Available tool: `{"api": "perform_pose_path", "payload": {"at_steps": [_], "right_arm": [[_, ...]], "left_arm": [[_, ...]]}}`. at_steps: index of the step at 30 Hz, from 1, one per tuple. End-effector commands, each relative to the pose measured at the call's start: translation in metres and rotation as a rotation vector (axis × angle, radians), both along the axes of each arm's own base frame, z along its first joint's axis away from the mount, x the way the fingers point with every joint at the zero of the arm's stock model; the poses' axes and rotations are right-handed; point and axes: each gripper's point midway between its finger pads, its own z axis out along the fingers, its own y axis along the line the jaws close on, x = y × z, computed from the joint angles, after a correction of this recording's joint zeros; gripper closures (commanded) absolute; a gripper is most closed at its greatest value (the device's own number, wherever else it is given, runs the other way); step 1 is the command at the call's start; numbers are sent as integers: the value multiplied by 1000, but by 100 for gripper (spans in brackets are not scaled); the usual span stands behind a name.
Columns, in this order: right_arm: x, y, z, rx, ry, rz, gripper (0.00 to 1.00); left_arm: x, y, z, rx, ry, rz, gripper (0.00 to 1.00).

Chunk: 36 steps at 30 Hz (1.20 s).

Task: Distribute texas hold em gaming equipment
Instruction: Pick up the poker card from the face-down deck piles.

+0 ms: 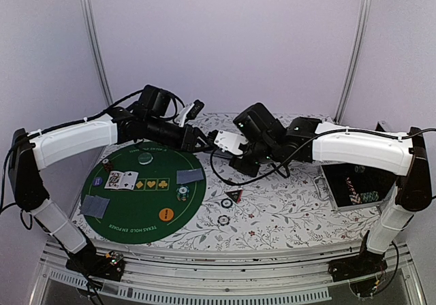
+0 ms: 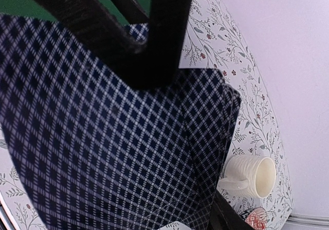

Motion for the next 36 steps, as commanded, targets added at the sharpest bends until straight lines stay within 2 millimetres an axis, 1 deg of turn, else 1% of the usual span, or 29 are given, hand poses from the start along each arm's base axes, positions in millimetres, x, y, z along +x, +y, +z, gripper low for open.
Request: {"api": "perform_pose_path", "payload": {"at_steps": [1, 10, 17, 24, 26, 32, 35, 36], "right_arm": [[4, 4, 8, 27, -24, -10, 55], [3, 4, 7, 25, -22, -9, 55], [4, 3, 8, 27, -24, -11, 55], [3, 3, 7, 25, -23, -10, 55], [3, 3, 7, 24, -23, -10, 55], [3, 3, 7, 24, -24, -11, 55], [3, 2, 7, 24, -24, -12, 55], [3, 2, 7, 24, -23, -12, 55]], "left_arm": [[-8, -5, 16, -24, -15, -37, 56], [-10, -6, 29, -47, -30, -42, 46], [-12, -3, 29, -38, -21, -42, 47], [-12, 2, 19, 10, -2, -33, 61], [-13, 1, 17, 12, 5, -38, 67], [-13, -1, 24, -8, -4, -48, 83], [-16, -1, 27, -16, -6, -59, 89], [-17, -1, 27, -19, -4, -62, 92]]}}
